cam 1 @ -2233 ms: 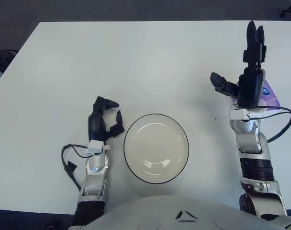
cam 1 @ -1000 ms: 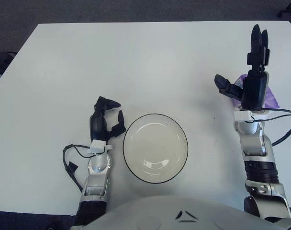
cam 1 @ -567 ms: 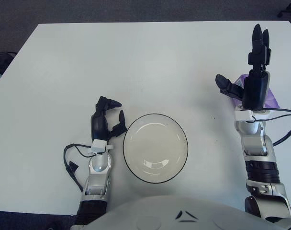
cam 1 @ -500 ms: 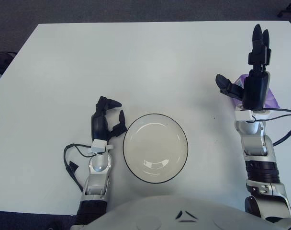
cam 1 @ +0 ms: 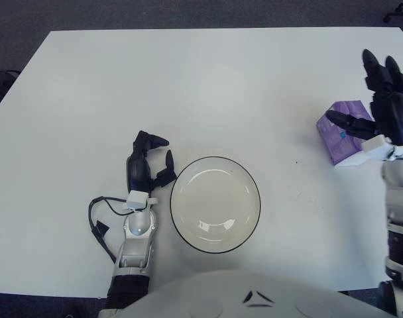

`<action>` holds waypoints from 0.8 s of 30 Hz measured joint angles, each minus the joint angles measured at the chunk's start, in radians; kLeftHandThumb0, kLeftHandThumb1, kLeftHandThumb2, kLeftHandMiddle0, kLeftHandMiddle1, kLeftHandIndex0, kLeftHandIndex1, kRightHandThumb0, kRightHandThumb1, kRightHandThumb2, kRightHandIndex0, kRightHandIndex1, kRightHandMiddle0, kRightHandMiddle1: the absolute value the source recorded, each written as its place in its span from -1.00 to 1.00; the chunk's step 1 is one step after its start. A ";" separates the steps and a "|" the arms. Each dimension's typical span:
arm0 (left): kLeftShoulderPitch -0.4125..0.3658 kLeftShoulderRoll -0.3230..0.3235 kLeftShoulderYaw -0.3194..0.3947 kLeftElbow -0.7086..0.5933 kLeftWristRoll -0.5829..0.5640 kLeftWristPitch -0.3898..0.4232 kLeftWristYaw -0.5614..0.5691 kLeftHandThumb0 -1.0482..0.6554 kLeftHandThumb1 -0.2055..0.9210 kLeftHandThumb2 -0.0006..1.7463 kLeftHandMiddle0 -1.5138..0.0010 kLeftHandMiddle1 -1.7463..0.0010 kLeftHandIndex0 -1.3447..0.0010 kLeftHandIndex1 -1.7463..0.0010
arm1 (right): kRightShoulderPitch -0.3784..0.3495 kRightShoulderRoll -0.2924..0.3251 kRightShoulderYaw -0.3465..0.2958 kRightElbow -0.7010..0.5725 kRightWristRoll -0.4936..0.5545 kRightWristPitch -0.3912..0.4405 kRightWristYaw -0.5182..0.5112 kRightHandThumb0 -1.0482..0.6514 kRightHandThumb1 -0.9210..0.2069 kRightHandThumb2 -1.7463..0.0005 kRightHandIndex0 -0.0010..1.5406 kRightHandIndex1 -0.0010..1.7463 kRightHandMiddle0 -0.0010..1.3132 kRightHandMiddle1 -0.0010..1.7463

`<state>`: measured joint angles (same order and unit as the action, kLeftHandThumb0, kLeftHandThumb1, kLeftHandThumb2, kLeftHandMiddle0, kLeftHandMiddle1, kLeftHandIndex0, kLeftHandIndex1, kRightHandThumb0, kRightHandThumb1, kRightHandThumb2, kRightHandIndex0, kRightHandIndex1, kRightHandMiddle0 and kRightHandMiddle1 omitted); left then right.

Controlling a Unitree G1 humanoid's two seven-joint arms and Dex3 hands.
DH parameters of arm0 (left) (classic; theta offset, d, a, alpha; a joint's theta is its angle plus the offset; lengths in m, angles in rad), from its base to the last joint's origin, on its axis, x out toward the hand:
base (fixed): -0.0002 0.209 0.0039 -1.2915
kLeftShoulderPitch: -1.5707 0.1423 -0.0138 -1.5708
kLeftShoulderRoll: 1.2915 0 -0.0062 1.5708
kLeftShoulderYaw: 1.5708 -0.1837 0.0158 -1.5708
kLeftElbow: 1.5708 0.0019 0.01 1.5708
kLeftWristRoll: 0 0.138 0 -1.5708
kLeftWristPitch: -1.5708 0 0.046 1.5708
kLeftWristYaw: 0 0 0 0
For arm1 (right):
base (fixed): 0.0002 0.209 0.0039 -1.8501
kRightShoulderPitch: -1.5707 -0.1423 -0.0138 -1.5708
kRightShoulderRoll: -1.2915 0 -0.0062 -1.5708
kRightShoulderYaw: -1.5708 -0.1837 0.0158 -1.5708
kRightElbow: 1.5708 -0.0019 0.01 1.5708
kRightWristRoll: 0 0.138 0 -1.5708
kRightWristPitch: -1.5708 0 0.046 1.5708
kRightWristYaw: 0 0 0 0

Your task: Put the tissue paper into the plate.

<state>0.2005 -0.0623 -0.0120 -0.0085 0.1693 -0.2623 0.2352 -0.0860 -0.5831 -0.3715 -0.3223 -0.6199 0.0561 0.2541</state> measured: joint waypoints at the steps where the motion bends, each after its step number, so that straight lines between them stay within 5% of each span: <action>1: 0.000 0.000 0.000 0.007 0.000 -0.001 0.000 -0.29 0.14 0.35 -0.38 -1.00 0.23 -1.00 | 0.007 -0.024 -0.012 -0.018 -0.002 0.042 0.046 -0.81 -0.61 0.50 -1.00 -1.00 -1.00 -1.00; 6: 0.005 0.002 0.001 0.018 -0.005 -0.004 -0.003 -0.29 0.14 0.35 -0.38 -1.00 0.24 -1.00 | 0.048 -0.121 -0.049 -0.113 -0.019 0.221 0.244 -0.79 -0.45 0.36 -1.00 -1.00 -1.00 -1.00; 10: 0.005 0.004 0.003 0.024 -0.005 -0.002 -0.003 -0.28 0.15 0.34 -0.35 -1.00 0.24 -1.00 | 0.063 -0.163 -0.053 -0.145 -0.020 0.290 0.303 -0.76 -0.35 0.25 -1.00 -1.00 -1.00 -1.00; 24: 0.005 0.004 0.002 0.023 -0.005 0.001 -0.006 -0.28 0.18 0.32 -0.34 -1.00 0.26 -1.00 | 0.082 -0.169 -0.035 -0.162 -0.008 0.319 0.308 -0.73 -0.27 0.16 -1.00 -1.00 -1.00 -1.00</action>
<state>0.2057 -0.0587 -0.0095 0.0142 0.1647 -0.2610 0.2295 -0.0040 -0.7525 -0.4061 -0.4841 -0.6283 0.3756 0.5616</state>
